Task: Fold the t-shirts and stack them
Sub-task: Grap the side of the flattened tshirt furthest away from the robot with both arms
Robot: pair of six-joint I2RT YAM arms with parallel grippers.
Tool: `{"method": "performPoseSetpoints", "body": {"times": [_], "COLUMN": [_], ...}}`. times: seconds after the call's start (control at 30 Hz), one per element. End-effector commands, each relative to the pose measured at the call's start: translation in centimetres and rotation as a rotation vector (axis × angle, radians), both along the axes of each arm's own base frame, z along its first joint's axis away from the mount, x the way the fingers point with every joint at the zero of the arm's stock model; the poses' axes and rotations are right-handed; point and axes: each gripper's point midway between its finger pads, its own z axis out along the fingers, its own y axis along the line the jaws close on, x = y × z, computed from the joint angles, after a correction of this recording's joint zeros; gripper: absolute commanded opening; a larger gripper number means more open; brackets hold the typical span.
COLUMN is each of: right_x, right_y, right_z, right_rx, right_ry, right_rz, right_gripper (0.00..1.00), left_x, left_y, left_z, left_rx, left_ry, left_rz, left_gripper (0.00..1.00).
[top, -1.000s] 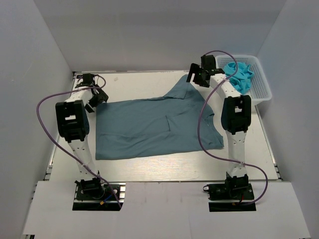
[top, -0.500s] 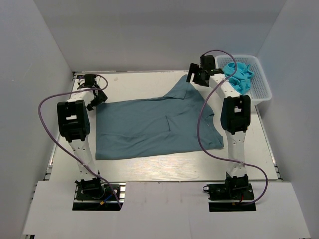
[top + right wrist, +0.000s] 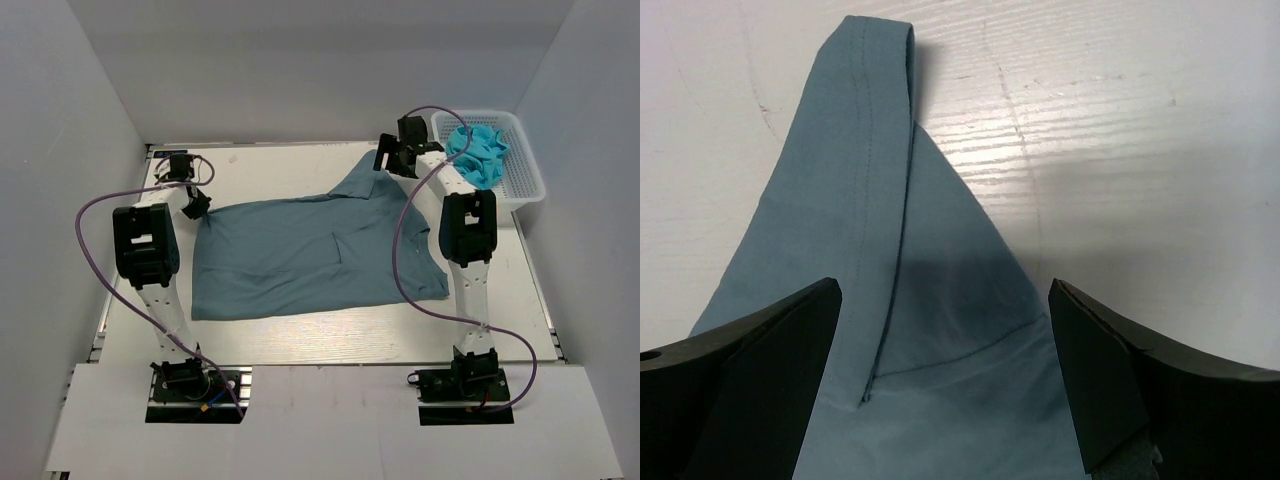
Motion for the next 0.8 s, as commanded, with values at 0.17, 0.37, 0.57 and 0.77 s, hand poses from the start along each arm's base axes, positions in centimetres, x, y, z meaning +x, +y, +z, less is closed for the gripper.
{"method": "performPoseSetpoints", "body": {"times": [0.17, 0.37, 0.57, 0.77], "right_x": [4.2, 6.1, 8.9, 10.3], "right_y": [1.8, 3.1, 4.6, 4.9], "right_z": [1.9, 2.2, 1.3, -0.1], "right_rx": [0.026, 0.094, 0.184, 0.236], "right_ry": [-0.185, -0.267, -0.330, -0.371], "right_rz": [0.059, 0.076, 0.077, 0.030], "right_gripper": [0.90, 0.90, 0.89, 0.88], "left_x": [-6.5, -6.4, -6.4, -6.0], "left_y": [-3.1, -2.7, -2.5, -3.0], "left_z": [-7.2, -6.0, -5.4, -4.5], "left_rx": [-0.125, -0.101, -0.089, -0.107], "left_ry": [0.301, 0.264, 0.254, 0.227], "left_rz": [0.007, 0.014, 0.009, -0.023], "left_gripper": [0.00, 0.00, 0.00, 0.00]}}
